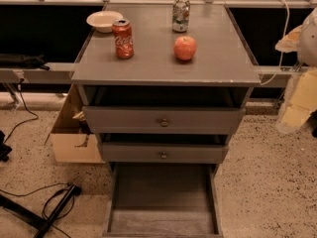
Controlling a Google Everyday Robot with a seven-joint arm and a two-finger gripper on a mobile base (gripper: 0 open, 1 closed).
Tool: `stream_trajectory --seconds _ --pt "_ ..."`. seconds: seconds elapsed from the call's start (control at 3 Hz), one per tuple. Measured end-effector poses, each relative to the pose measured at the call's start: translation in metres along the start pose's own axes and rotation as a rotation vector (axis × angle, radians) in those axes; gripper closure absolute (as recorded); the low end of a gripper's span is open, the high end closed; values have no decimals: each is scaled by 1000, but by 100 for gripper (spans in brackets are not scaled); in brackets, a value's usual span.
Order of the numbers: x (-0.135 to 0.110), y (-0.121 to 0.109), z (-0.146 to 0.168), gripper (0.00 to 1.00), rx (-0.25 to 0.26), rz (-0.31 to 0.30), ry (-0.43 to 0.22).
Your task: Place apple into bottom drawer
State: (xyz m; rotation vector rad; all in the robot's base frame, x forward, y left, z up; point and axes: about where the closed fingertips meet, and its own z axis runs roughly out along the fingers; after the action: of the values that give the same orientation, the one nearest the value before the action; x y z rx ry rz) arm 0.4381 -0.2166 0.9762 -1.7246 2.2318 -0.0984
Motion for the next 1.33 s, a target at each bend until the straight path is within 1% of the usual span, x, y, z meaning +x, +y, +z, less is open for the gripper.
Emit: stream_trajectory --seconds 0.33,0.67,1.0,1.33 --pt "0 -1 -1 0 7 3 -4" --pt "3 -8 -6 0 45 18 -28" --pt "5 -61 -1 0 120 21 -155" --pt "-9 -134 22 0 159 41 -346"
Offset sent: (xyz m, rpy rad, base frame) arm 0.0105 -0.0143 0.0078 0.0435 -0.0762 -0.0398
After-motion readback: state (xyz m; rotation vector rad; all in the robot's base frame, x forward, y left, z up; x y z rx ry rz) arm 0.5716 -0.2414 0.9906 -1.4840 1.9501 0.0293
